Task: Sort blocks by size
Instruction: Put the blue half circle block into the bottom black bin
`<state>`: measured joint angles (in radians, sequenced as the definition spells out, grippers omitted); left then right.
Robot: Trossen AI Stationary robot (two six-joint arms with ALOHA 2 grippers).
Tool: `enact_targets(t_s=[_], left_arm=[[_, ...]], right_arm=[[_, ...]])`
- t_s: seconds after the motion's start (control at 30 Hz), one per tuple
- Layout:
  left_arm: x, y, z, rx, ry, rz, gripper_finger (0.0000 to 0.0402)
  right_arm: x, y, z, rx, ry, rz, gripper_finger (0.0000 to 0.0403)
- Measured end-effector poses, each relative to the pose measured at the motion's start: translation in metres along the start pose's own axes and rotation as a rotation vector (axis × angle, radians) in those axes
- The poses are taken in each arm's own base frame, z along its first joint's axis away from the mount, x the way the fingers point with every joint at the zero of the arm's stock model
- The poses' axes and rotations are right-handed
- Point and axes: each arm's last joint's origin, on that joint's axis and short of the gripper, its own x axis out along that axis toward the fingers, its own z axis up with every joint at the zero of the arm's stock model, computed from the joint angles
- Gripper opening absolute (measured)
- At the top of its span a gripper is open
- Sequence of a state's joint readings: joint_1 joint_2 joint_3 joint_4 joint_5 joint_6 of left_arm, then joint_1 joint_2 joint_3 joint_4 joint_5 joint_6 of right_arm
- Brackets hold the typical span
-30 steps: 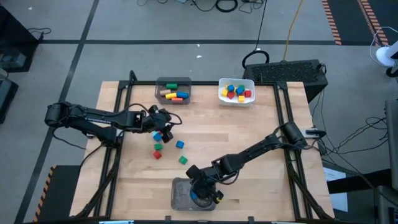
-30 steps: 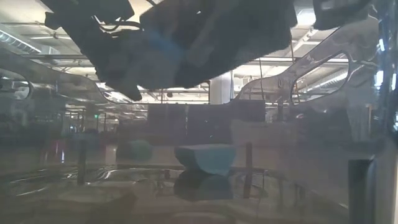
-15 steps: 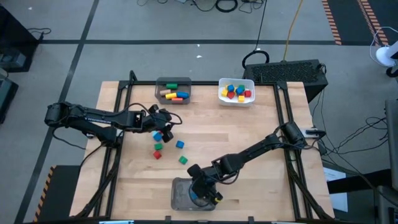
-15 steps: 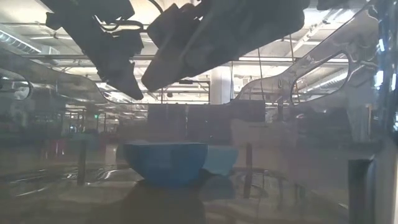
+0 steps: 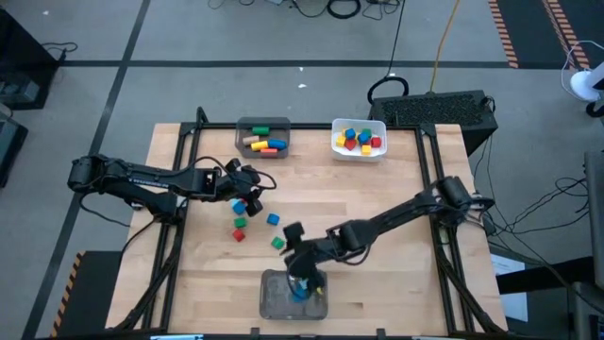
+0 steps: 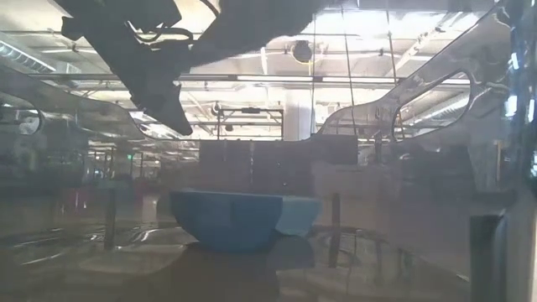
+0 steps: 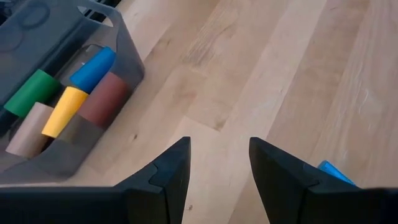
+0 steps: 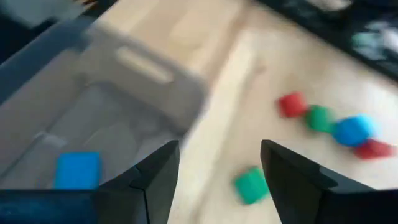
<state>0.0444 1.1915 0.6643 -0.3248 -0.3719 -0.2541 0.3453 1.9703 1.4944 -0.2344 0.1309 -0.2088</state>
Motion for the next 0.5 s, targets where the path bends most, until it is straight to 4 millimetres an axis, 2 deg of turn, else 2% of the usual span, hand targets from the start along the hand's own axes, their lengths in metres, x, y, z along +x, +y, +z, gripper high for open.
enact_targets(t_s=[0.17, 0.3, 0.5], left_arm=[[0.0, 0.0, 0.0, 0.008, -0.002, 0.004, 0.0167], [0.0, 0.001, 0.0, 0.007, -0.003, 0.009, 0.0167], [0.0, 0.002, 0.001, 0.032, -0.011, 0.043, 0.0167]], right_arm=[[-0.004, -0.035, 0.001, 0.22, -0.037, -0.152, 0.021], [0.01, -0.06, -0.016, 0.392, 0.006, -0.207, 0.021], [0.038, -0.079, -0.04, 0.527, 0.041, -0.249, 0.021]])
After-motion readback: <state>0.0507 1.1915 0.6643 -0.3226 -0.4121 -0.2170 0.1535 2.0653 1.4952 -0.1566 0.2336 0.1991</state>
